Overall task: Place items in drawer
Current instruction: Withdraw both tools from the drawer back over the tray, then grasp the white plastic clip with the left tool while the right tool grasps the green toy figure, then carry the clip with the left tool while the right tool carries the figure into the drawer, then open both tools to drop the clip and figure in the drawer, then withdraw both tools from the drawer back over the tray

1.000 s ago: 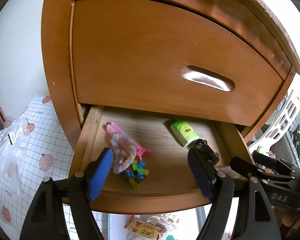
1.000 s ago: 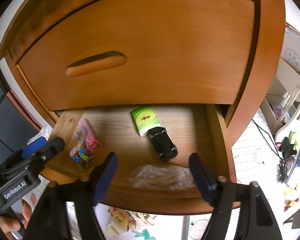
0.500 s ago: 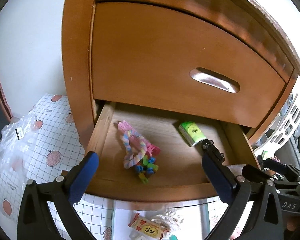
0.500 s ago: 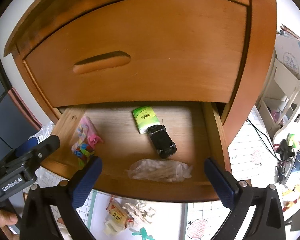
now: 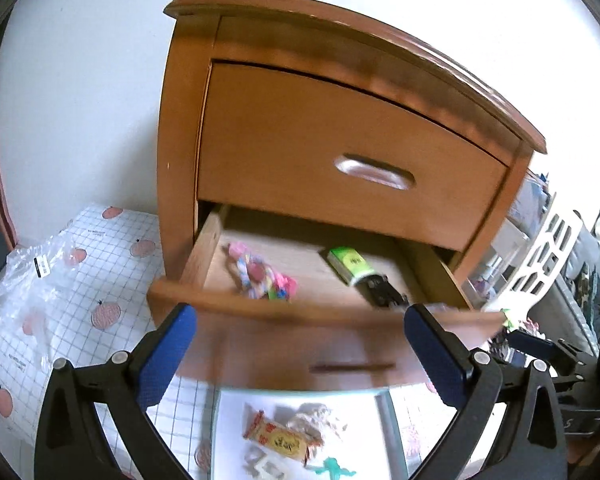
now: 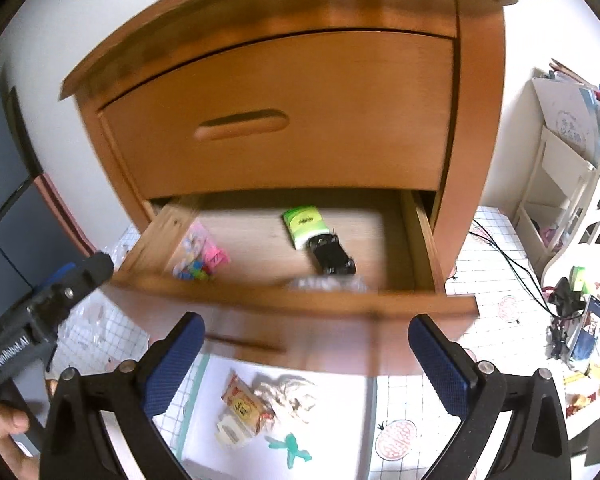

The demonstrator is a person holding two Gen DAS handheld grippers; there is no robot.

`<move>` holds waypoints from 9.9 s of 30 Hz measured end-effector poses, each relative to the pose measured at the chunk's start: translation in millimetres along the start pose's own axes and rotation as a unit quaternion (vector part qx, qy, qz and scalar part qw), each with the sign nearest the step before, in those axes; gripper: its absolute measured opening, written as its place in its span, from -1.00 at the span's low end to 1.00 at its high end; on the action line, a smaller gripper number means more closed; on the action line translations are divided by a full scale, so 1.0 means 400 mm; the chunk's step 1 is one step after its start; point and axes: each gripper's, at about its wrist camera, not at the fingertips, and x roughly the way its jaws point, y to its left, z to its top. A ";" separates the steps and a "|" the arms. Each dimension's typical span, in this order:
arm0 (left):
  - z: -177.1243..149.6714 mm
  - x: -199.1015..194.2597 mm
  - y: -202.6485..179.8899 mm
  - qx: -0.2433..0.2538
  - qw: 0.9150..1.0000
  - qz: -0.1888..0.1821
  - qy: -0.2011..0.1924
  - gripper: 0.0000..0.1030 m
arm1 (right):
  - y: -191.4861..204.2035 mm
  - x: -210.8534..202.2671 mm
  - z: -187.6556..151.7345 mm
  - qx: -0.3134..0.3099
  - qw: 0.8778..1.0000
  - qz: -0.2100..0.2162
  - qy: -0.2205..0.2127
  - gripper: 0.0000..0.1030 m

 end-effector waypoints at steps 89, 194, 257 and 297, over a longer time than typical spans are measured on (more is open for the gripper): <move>-0.554 0.361 0.116 -0.040 0.963 0.063 0.259 0.20 | -0.001 0.428 -0.544 -0.027 0.982 -0.024 0.186 -0.32; 0.149 0.170 -0.029 0.015 0.999 0.005 0.036 0.20 | -0.017 0.089 0.149 0.019 1.000 0.006 -0.013 -0.35; -0.003 -0.065 -0.002 -0.005 0.999 -0.008 -0.050 1.00 | -0.026 -0.050 0.003 -0.031 0.998 0.015 -0.055 1.00; -0.491 0.285 0.080 -0.066 0.973 0.050 0.217 1.00 | -0.072 0.353 -0.472 0.023 0.991 0.008 0.134 1.00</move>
